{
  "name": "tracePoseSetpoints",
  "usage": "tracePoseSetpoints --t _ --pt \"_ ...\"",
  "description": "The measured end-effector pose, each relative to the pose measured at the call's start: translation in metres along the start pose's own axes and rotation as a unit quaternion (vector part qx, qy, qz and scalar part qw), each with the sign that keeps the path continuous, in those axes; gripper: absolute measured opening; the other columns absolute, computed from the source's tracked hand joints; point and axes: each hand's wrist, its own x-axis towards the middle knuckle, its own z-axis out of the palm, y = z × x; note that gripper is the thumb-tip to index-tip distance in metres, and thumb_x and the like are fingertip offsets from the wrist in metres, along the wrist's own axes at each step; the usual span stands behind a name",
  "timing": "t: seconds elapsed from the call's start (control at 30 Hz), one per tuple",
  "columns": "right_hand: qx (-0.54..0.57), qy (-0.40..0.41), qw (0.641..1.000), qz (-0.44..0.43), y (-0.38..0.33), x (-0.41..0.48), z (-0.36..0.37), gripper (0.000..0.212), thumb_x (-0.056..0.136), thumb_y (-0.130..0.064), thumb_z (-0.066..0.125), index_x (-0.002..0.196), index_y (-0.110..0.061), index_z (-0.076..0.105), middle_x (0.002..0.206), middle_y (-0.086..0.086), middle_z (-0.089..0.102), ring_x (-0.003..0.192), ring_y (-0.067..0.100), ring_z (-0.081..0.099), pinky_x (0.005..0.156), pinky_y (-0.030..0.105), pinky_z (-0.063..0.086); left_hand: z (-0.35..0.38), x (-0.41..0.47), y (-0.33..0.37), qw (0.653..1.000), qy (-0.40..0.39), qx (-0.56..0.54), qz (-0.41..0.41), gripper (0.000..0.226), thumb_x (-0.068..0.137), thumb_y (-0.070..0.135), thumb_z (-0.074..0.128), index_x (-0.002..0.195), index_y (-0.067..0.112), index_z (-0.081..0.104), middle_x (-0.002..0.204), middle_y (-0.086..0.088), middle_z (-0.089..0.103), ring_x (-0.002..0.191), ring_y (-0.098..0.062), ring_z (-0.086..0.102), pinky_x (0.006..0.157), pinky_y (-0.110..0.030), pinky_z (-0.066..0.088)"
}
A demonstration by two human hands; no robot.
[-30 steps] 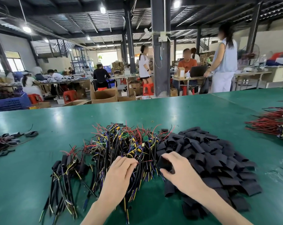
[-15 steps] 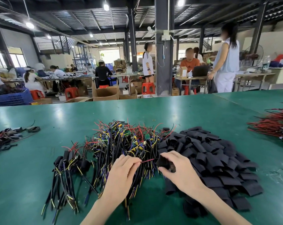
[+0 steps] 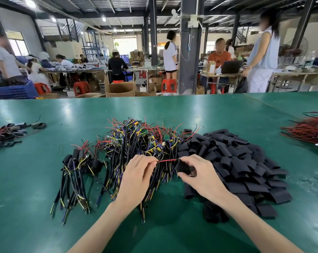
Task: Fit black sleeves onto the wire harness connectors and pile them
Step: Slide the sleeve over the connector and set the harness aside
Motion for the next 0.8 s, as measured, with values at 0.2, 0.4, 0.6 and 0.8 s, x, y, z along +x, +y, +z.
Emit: tracePoseSetpoints --t 0.2,0.4,0.6,0.8 --pt "0.058 0.029 0.998 0.009 -0.002 0.0 -0.003 0.032 0.074 -0.007 0.076 0.105 -0.013 0.067 0.091 -0.005 0.06 0.084 -0.007 0.054 0.069 0.006 0.042 0.001 -0.003 -0.003 0.999 -0.028 0.018 0.0 0.013 0.09 0.012 0.055 0.092 0.007 0.066 0.085 0.004 0.064 0.079 -0.012 0.048 0.076 -0.031 0.04" --pt "0.105 0.014 0.994 0.003 -0.004 -0.002 -0.005 0.035 0.074 -0.005 0.076 0.105 -0.02 0.066 0.094 -0.007 0.062 0.087 -0.008 0.056 0.072 0.004 0.043 0.001 -0.003 -0.008 0.998 -0.043 0.041 0.013 0.02 0.094 0.02 0.05 0.093 0.009 0.066 0.085 0.006 0.063 0.077 -0.012 0.047 0.074 -0.031 0.04" --pt "0.114 -0.025 0.993 -0.013 -0.004 0.0 -0.01 0.036 0.076 -0.005 0.075 0.109 -0.019 0.067 0.098 -0.016 0.06 0.09 0.001 0.058 0.077 0.009 0.045 0.001 -0.001 -0.009 0.996 -0.041 0.078 0.026 0.02 0.095 0.019 0.049 0.093 0.011 0.067 0.083 0.005 0.062 0.076 -0.013 0.045 0.072 -0.03 0.038" --pt "0.184 -0.058 0.981 0.02 -0.008 -0.001 -0.015 0.037 0.076 -0.004 0.075 0.104 -0.026 0.066 0.092 -0.023 0.06 0.09 -0.005 0.057 0.075 0.008 0.045 -0.002 0.0 -0.007 0.995 -0.039 0.089 0.014 0.014 0.091 0.012 0.054 0.093 0.01 0.067 0.085 0.004 0.064 0.076 -0.018 0.05 0.073 -0.033 0.039"
